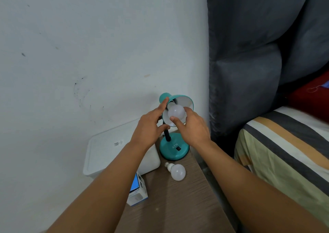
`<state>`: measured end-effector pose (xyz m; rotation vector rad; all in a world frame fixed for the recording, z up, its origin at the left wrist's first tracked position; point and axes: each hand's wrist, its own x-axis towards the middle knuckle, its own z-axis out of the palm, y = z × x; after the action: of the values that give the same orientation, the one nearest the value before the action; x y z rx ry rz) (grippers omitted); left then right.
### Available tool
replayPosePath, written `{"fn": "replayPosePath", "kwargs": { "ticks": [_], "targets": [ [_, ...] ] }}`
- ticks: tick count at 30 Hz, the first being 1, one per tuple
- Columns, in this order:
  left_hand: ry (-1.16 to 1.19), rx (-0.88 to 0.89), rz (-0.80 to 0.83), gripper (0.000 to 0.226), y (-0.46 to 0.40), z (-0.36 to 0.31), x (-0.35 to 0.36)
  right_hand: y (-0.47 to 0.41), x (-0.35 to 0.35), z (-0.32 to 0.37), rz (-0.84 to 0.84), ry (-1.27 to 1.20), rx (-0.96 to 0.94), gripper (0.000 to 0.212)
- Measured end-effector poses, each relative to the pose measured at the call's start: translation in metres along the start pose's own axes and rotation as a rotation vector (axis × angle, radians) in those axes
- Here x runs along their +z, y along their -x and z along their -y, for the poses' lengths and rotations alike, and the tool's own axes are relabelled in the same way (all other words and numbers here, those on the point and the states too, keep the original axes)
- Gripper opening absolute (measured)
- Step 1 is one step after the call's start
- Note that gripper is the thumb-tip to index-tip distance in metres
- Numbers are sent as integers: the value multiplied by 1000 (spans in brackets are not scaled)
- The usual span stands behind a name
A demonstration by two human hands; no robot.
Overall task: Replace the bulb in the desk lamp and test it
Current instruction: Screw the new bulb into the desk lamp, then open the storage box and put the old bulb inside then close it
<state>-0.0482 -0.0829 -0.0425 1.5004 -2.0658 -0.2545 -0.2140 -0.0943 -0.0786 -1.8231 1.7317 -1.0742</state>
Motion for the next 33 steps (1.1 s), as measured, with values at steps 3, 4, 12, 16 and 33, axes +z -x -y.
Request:
{"fn": "replayPosePath", "kwargs": {
  "ticks": [3,4,12,16,33],
  "targets": [
    [11,-13,28,96,1,-1,-2,1,-2,0,19,-27,12,67],
    [14,-17,39,98,2,-1,-3,3,-3,0,31,-44,17,72],
    [-53,-54,26,87,28,-3,-26,34,-13,7,-27,-178,-21,63],
    [-42,-128,-21,73,59,11,-39,54,-10,11,0,-185,-100,47],
    [49,-718,-136,96,188,134,-88,62,74,39,418,30,-238,86]
  ]
}}
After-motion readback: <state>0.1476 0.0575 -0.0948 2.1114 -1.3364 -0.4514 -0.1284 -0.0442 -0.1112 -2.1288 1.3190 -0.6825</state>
